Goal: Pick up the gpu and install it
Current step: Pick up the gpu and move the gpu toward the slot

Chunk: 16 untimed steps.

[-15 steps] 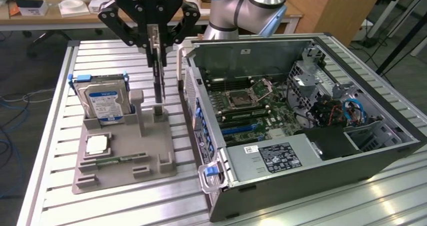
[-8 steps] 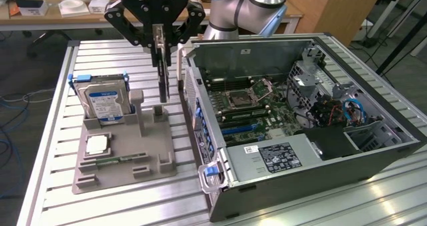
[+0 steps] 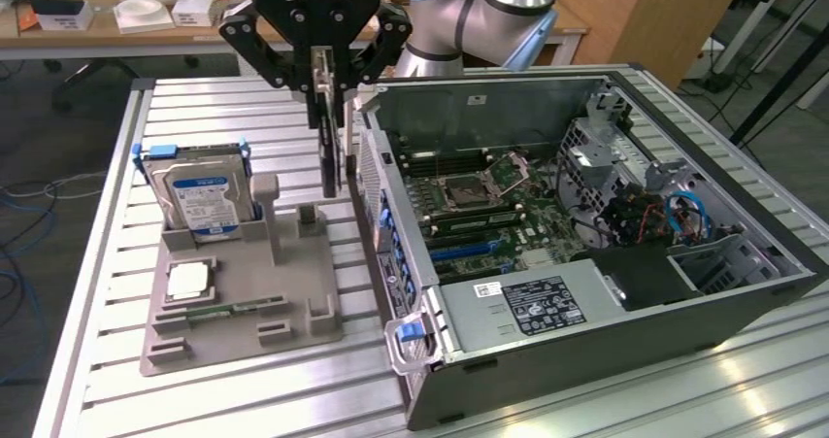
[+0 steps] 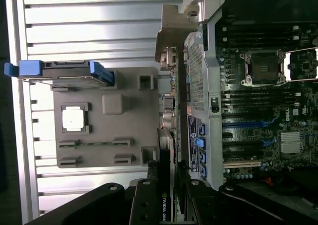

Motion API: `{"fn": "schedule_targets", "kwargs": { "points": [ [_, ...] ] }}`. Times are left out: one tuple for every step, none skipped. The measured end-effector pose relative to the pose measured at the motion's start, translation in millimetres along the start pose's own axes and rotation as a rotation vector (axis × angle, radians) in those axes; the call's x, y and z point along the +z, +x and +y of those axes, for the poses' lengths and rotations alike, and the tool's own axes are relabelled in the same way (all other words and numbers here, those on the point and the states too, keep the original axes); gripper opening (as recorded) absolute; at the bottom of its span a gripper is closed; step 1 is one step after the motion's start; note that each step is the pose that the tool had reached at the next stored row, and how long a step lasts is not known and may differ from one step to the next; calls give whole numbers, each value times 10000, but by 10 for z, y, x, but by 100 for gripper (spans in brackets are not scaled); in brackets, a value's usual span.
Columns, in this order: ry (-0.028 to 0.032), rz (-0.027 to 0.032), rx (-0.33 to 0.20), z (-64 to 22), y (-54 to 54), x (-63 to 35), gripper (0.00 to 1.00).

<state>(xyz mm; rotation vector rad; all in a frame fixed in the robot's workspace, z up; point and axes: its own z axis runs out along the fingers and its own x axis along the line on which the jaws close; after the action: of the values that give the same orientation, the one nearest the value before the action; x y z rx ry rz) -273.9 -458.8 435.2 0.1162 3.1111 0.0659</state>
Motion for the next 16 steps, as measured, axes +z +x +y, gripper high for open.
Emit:
{"fn": "schedule_targets", "kwargs": {
  "points": [
    [-1,-1,0,1,-12,1,26],
    [0,-1,0,2,-25,1,26],
    [-1,-1,0,3,-36,2,26],
    [-1,-1,0,4,-48,2,26],
    [-1,-1,0,4,-61,2,26],
    [-1,-1,-1,5,-74,3,26],
    [-1,-1,-1,7,-89,3,26],
    [-2,-2,-1,7,-103,4,26],
    [-1,-1,-2,8,-116,4,26],
    [-1,-1,-2,10,-130,4,26],
    [-1,0,-3,11,-144,5,26],
    [-1,-1,-3,11,-156,5,26],
    [-1,-1,-3,12,-169,6,26],
    [-1,-1,-3,13,-180,6,26],
    [-1,0,-3,14,-189,6,26],
    [0,0,-4,15,-199,6,26]
  ]
}}
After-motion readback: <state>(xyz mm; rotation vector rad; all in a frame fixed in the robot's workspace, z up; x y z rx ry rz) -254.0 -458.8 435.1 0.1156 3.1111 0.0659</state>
